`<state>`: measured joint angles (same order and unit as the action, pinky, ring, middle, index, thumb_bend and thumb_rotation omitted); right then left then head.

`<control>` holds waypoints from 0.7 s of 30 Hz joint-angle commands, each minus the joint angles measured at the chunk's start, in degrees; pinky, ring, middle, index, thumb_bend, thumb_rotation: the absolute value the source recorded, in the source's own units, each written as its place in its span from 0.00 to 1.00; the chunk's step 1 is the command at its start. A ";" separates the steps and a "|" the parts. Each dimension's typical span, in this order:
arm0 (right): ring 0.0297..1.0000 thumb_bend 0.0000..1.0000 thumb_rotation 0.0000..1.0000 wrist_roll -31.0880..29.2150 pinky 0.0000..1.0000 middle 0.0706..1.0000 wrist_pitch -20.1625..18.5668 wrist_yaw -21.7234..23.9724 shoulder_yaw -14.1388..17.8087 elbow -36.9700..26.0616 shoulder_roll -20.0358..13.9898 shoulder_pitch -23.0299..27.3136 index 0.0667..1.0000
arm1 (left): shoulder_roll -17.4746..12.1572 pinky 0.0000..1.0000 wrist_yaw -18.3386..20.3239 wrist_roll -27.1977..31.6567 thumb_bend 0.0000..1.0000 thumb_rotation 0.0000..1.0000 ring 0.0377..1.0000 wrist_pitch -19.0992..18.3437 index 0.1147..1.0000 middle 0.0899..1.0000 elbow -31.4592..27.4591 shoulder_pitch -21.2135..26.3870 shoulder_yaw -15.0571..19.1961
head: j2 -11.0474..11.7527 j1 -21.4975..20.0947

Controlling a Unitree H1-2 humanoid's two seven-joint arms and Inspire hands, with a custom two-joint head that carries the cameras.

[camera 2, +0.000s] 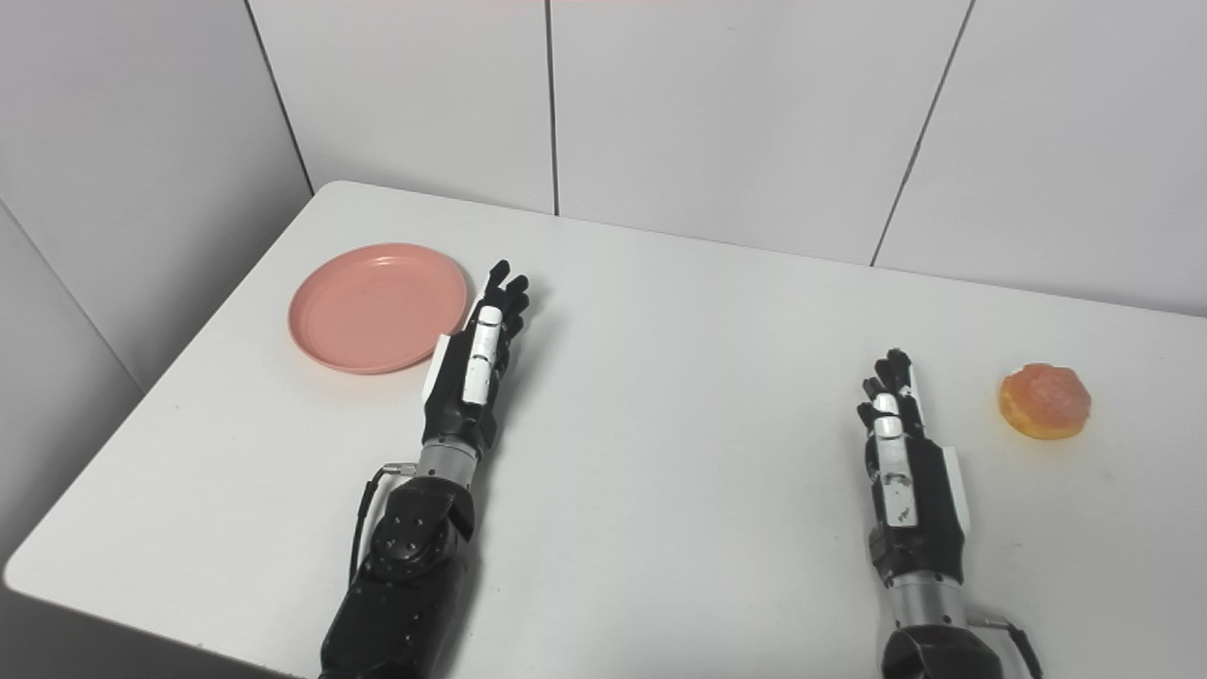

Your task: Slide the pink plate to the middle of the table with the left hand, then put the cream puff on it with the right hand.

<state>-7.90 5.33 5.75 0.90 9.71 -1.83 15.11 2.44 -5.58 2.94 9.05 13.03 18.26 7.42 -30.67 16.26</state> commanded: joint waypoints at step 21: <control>1.00 0.56 0.86 -1.51 1.00 1.00 0.16 1.45 0.54 1.73 -0.18 -2.19 0.99 | -9.33 0.73 -8.83 4.48 0.71 1.00 0.68 0.64 0.65 0.66 0.24 9.31 13.29 | -0.06 0.65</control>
<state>-8.60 5.29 6.67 0.99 9.65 -1.90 15.10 -5.25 -13.24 7.45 7.40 13.57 24.83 20.08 -30.67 16.87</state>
